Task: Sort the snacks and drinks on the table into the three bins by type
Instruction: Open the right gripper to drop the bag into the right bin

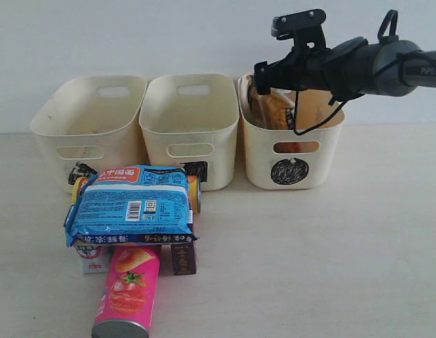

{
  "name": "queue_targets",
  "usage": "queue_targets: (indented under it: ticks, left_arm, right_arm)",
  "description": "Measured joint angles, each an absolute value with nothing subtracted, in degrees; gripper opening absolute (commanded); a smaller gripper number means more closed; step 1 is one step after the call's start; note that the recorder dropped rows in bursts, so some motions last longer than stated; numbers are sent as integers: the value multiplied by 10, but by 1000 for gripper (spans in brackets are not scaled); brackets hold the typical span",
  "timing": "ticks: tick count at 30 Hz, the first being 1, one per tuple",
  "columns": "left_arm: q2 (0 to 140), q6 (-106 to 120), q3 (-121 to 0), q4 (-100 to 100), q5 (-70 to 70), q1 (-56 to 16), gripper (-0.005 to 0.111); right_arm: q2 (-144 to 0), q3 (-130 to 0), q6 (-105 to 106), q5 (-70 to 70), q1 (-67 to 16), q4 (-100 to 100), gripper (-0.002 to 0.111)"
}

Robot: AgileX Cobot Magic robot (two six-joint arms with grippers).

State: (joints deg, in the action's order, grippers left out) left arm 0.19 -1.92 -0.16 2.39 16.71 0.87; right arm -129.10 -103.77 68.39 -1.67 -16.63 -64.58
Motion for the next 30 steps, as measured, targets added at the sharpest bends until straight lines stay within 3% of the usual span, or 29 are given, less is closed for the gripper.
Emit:
queue_targets:
  ticks: [5, 7, 9, 11, 15, 20, 30]
  left_arm:
    - [2, -19, -2, 24, 167, 9, 4]
    - [2, -19, -2, 24, 167, 9, 4]
    - [2, -19, -2, 24, 167, 9, 4]
    - [2, -19, -2, 24, 167, 9, 4]
    - [2, -19, -2, 24, 167, 9, 4]
    - [2, -19, -2, 24, 167, 9, 4]
    - [2, -19, -2, 24, 167, 9, 4]
  right_arm:
    - [-1285, -1038, 684, -6, -166, -646, 94]
    - [-1273, -1038, 684, 10, -166, -646, 88]
    - [-1255, -1038, 683, 35, -166, -646, 75]
    - [-1238, -1038, 683, 58, -166, -646, 55]
    - [-1214, -1038, 667, 124, -162, -639, 0]
    - [-1195, -1038, 593, 205, -152, -555, 0]
    - [-1130, -1038, 244, 356, -151, -143, 0]
